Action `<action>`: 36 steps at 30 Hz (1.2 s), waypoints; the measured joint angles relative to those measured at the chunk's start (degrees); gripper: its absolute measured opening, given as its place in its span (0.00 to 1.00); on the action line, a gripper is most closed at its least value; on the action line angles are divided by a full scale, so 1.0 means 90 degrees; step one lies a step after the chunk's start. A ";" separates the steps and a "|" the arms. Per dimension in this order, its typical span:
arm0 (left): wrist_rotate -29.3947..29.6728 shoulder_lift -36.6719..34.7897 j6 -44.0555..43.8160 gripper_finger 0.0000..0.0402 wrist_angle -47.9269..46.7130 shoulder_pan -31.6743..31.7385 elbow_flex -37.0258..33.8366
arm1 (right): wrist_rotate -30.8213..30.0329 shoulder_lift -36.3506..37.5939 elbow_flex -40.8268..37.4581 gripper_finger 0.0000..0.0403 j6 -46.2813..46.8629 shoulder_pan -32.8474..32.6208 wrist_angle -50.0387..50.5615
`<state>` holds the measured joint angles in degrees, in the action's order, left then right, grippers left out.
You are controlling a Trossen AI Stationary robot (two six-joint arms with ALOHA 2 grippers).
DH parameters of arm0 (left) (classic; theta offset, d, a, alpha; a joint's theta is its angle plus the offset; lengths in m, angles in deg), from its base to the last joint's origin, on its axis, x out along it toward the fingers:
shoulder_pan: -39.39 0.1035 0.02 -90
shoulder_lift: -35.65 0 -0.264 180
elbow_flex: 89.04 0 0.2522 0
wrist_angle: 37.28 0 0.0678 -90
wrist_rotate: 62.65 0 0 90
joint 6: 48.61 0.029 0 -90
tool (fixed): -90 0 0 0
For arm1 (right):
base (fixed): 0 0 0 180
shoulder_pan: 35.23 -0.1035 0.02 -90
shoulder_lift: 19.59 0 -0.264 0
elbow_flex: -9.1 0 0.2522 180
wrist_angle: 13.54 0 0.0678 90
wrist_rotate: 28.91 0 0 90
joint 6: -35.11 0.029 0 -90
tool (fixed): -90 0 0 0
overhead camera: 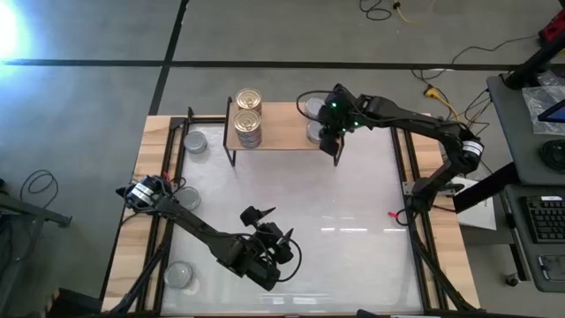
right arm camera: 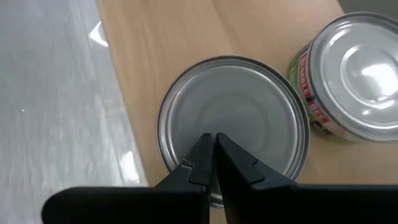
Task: Stack canned seafood by type on shelf
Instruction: Put the green tuna can on the shelf, then stack the green tuna can on top of the other green tuna on the shelf
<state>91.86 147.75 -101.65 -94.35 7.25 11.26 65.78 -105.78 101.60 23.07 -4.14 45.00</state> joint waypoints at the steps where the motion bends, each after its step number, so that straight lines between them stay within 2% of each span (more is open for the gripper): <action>1: 0.0000 0.0000 0.0000 0.94 0.0002 0.0000 0.0000 | 0.0002 0.0028 -0.0004 0.03 0.0010 -0.0014 0.0027; 25: 0.0222 -0.0007 0.0000 0.94 0.0005 -0.0284 0.0002 | 0.0021 0.0054 0.0012 0.03 0.0212 -0.0130 -0.0048; 33: -0.0513 -0.0023 -0.0075 0.93 -0.0328 -0.0287 0.0002 | -0.0020 0.0449 0.0666 0.03 0.0192 -0.0207 0.0023; 36: -0.0794 -0.0149 -0.0567 0.91 -0.1206 -0.0313 0.0002 | -0.0029 0.0753 0.0831 0.03 0.0376 -0.0398 0.0053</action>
<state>84.72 146.41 -106.75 -105.21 4.43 11.29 65.52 -99.01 109.07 26.46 -7.72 45.48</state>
